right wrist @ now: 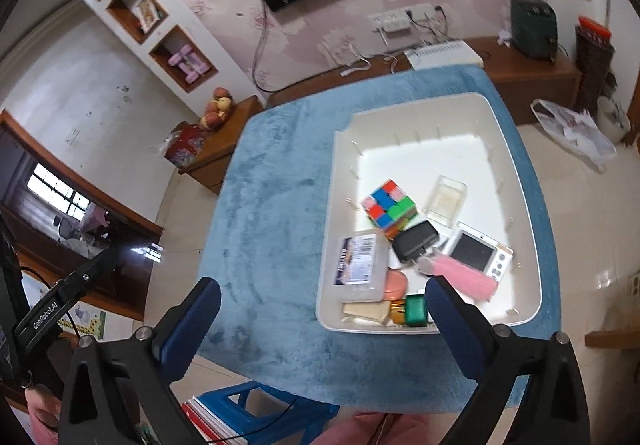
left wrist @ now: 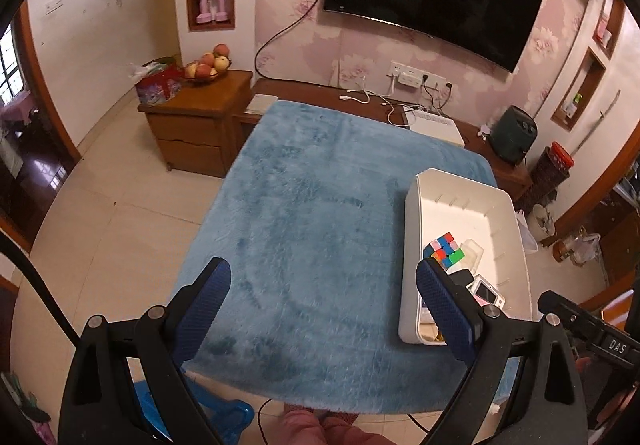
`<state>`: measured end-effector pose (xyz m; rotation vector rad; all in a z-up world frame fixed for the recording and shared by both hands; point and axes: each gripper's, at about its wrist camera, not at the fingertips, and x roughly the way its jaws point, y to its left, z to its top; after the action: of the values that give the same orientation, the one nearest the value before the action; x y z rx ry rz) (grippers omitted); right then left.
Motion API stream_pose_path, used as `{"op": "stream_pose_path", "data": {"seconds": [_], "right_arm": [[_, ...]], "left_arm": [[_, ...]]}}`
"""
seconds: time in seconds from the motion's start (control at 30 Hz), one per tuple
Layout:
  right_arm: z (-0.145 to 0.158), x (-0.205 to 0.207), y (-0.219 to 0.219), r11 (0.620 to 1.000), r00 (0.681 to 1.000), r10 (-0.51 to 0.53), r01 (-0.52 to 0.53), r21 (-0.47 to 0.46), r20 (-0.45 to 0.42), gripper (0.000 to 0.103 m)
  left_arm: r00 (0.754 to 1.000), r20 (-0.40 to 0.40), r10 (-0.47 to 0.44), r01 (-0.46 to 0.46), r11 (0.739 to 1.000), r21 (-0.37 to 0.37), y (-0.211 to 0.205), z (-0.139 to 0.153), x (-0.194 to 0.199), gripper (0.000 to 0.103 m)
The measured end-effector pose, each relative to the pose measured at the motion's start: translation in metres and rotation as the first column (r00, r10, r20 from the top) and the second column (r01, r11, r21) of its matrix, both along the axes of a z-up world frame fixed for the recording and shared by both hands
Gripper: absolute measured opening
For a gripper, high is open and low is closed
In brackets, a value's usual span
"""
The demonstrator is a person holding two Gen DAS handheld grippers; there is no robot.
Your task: Organize rigid objects
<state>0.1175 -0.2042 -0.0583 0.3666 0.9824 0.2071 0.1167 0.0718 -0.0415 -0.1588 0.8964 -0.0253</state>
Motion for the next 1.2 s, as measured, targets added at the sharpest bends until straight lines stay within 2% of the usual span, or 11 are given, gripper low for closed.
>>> {"op": "stream_pose_path", "data": {"seconds": [0.23,0.33,0.6,0.7,0.87,1.2], "right_arm": [[0.031,-0.034,0.015,0.999,0.995,-0.002,0.006,-0.041,0.102,0.102],[0.041,-0.051,0.018,0.998,0.991,-0.012,0.020,-0.062,0.134,0.102],[0.058,-0.090,0.015,0.991,0.971,-0.088,0.109,-0.082,0.220,0.102],[0.058,-0.098,0.011,0.984,0.965,-0.131,0.154,-0.090,0.229,0.102],[0.053,-0.108,0.004,0.971,0.956,-0.185,0.213,-0.106,0.228,0.102],[0.057,-0.113,0.008,0.959,0.949,-0.188,0.233,-0.162,0.253,0.102]], "left_arm": [[1.000,0.001,0.018,-0.018,0.994,-0.109,-0.002,0.013,-0.024,0.095],[1.000,0.022,-0.001,0.004,0.992,-0.123,-0.013,0.021,-0.034,0.095],[0.989,0.117,-0.087,0.088,0.996,0.001,-0.055,0.042,-0.058,0.095],[0.981,0.153,-0.119,0.110,0.992,0.065,-0.069,0.048,-0.063,0.095],[0.970,0.192,-0.149,0.126,0.984,0.126,-0.082,0.050,-0.071,0.095],[0.968,0.209,-0.136,0.106,0.983,0.149,-0.081,0.049,-0.072,0.098]]}}
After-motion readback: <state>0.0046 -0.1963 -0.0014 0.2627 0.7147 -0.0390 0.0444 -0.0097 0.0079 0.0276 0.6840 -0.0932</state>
